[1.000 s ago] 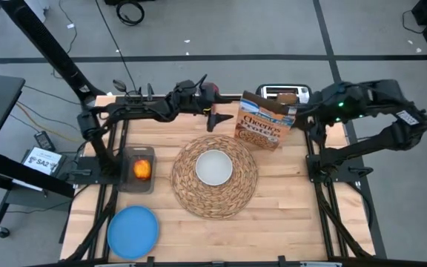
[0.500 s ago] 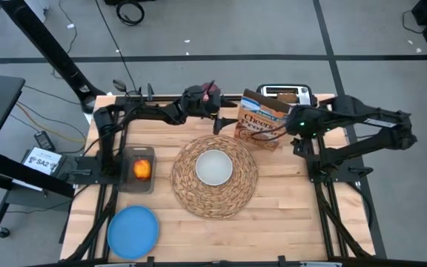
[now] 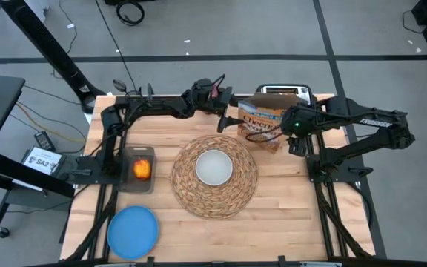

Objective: Arrange a breakfast setting
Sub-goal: Pour the cereal into the white bowl

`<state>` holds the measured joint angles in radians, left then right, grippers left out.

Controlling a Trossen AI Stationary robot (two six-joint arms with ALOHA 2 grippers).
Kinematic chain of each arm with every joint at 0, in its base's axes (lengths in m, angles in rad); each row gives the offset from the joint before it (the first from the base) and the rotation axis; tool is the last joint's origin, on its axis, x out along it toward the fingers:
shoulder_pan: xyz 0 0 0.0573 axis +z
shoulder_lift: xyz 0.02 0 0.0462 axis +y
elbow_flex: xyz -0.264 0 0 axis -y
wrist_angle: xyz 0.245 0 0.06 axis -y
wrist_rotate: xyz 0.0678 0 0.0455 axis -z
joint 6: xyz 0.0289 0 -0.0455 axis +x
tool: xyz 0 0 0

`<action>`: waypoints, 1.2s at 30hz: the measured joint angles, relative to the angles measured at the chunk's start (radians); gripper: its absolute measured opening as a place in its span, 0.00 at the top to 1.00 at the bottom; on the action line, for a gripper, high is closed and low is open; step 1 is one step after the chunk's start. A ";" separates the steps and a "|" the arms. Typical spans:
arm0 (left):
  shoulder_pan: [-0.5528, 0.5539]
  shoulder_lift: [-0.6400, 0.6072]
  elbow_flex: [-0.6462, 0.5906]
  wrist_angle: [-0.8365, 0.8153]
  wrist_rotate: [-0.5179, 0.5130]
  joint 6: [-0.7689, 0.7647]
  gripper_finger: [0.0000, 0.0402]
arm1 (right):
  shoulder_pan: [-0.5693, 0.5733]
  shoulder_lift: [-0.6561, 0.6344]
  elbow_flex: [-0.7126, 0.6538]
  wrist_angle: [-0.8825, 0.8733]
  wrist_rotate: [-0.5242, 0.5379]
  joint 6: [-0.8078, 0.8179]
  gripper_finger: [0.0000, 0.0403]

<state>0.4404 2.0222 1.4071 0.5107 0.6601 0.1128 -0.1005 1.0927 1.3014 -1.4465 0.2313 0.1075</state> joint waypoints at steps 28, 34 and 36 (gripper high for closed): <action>-0.044 -0.009 0.001 -0.046 -0.027 0.066 0.21 | -0.002 0.000 0.000 -0.008 -0.008 -0.029 0.37; -0.075 -0.050 0.001 -0.087 -0.056 0.004 0.21 | 0.002 0.000 0.021 -0.019 -0.013 0.009 0.37; -0.073 -0.079 0.000 -0.122 -0.088 0.008 0.21 | 0.011 0.000 0.040 -0.052 -0.036 0.043 0.37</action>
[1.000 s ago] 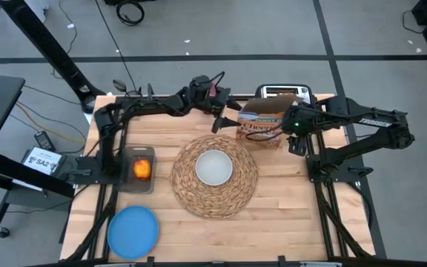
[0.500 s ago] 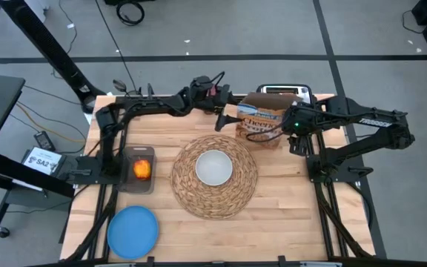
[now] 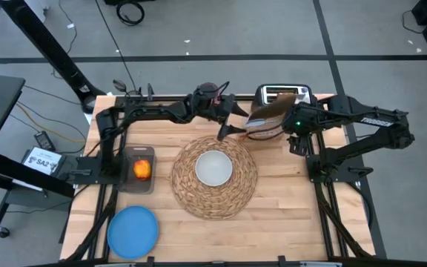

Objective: Arrange a breakfast setting
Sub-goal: Pour the cereal into the white bowl

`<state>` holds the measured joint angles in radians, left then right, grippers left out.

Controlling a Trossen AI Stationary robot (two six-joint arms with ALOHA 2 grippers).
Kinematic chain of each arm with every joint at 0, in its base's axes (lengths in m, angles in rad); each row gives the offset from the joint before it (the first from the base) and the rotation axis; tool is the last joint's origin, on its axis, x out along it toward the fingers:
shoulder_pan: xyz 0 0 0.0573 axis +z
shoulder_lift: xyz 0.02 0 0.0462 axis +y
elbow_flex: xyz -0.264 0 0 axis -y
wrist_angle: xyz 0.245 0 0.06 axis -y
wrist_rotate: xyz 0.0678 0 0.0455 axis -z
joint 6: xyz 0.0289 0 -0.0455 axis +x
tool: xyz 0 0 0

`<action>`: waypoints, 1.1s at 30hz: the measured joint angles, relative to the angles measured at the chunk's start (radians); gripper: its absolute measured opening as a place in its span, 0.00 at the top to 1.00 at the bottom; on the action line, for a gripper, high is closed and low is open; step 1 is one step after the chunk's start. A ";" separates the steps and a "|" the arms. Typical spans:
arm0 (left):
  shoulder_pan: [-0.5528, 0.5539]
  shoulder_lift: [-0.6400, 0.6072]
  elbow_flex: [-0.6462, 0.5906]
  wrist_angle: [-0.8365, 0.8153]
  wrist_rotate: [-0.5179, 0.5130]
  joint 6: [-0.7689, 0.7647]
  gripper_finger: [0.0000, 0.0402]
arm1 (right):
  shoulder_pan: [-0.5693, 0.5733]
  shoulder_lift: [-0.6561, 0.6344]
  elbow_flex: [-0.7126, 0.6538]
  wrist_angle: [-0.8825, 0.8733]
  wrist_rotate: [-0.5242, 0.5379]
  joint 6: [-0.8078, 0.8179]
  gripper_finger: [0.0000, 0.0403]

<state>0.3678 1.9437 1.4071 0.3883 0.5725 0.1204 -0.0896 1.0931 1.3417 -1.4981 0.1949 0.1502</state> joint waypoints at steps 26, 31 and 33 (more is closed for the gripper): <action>0.062 -0.019 0.001 -0.141 -0.123 0.049 0.21 | -0.166 -0.124 -0.136 0.007 0.417 -0.166 0.38; 0.065 -0.011 0.001 -0.147 -0.123 0.024 0.21 | -0.210 -0.086 -0.211 0.174 0.550 -0.409 0.38; 0.061 0.006 0.001 -0.146 -0.124 0.027 0.21 | -0.219 -0.078 -0.237 0.216 0.545 -0.454 0.38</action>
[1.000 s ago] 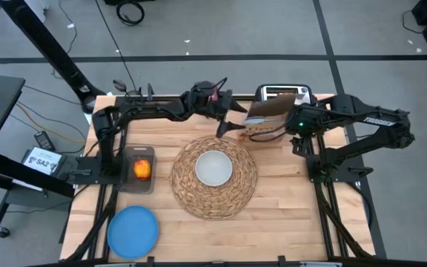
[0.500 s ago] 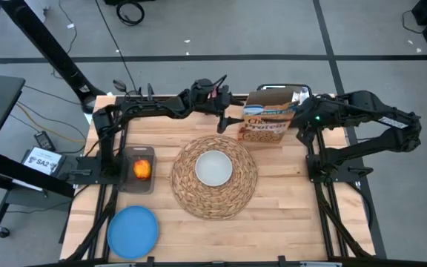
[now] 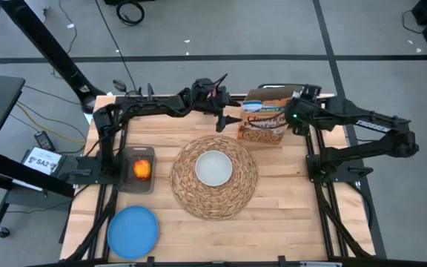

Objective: Arrange a breakfast setting
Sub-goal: Pour the cereal into the white bowl

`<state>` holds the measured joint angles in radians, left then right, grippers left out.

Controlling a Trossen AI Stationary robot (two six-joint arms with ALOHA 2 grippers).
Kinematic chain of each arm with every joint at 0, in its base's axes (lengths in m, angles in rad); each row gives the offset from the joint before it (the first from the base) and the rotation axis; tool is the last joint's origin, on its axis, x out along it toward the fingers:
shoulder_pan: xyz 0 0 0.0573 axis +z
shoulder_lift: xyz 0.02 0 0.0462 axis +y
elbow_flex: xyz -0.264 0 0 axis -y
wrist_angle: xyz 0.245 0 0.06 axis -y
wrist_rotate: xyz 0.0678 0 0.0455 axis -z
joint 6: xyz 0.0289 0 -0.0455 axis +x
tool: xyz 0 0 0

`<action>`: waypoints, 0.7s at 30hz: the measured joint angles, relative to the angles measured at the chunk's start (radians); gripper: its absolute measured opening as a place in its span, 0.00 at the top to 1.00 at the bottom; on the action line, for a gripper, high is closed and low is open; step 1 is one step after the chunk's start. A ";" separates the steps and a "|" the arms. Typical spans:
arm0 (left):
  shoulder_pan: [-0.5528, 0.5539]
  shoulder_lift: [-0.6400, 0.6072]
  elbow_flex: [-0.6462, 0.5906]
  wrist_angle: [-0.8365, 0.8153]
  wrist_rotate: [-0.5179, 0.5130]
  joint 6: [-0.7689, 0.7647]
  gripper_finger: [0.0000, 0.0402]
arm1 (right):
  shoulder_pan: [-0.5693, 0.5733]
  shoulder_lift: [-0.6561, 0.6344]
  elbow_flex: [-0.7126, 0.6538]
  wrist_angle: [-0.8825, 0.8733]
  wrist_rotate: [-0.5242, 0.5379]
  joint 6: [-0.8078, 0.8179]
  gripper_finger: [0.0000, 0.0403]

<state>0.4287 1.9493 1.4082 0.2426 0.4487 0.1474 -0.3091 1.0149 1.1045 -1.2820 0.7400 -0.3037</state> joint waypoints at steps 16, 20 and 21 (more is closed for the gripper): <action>-0.007 0.067 -0.002 0.188 0.068 -0.051 0.21 | 0.020 -0.005 -0.042 0.202 -0.086 -0.071 0.38; -0.023 0.067 -0.002 0.193 0.085 -0.035 0.21 | 0.040 -0.005 -0.043 0.260 -0.091 -0.072 0.38; -0.022 0.067 -0.002 0.193 0.088 -0.032 0.21 | 0.046 -0.005 -0.043 0.270 -0.094 -0.070 0.38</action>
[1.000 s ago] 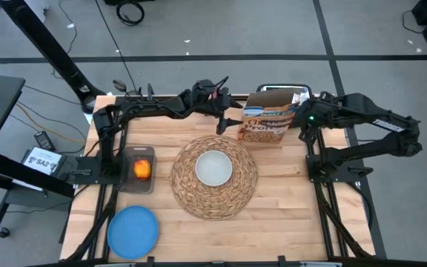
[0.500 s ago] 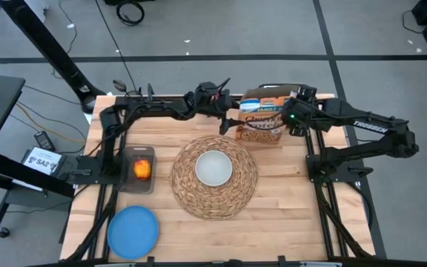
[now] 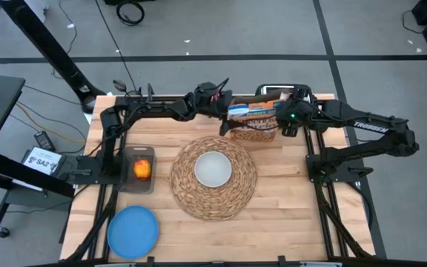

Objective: Arrange a breakfast setting
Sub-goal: Pour the cereal into the white bowl

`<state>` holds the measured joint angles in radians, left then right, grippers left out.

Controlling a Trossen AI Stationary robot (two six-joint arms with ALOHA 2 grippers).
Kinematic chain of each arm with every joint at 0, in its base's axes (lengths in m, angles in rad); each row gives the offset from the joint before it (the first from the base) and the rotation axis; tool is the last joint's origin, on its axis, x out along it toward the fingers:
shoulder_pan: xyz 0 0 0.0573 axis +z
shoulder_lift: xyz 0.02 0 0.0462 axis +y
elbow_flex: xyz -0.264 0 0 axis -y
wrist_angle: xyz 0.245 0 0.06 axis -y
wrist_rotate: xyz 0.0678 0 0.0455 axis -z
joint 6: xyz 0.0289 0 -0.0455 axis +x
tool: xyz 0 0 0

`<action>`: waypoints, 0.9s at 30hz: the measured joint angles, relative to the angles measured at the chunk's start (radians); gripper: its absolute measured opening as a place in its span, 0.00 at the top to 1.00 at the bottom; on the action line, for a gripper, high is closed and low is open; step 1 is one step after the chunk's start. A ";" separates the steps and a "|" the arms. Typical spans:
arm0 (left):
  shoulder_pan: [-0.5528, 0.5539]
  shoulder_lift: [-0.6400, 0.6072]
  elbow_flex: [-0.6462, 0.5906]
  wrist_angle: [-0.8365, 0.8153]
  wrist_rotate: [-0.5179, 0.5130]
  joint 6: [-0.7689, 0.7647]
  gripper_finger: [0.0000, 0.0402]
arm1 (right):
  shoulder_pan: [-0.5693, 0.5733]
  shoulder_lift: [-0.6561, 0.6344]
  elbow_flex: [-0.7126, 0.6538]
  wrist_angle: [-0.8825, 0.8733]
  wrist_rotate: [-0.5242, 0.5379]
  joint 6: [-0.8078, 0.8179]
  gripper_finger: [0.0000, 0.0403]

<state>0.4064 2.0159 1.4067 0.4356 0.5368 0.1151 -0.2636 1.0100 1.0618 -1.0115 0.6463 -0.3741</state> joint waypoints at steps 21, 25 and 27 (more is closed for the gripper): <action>0.011 -0.149 -0.002 -0.008 -0.054 -0.047 0.63 | 0.057 -0.132 0.161 -0.065 -0.195 0.377 0.32; -0.002 -0.276 0.002 -0.034 -0.050 -0.081 0.63 | 0.056 -0.207 0.196 -0.066 -0.308 0.450 0.30; -0.007 -0.343 0.002 -0.082 -0.050 -0.105 0.63 | 0.056 -0.244 0.198 -0.053 -0.379 0.486 0.30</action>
<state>0.3989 1.6726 1.4085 0.3538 0.4872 0.0099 -0.2077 0.7661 1.2594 -1.0644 0.2672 0.1120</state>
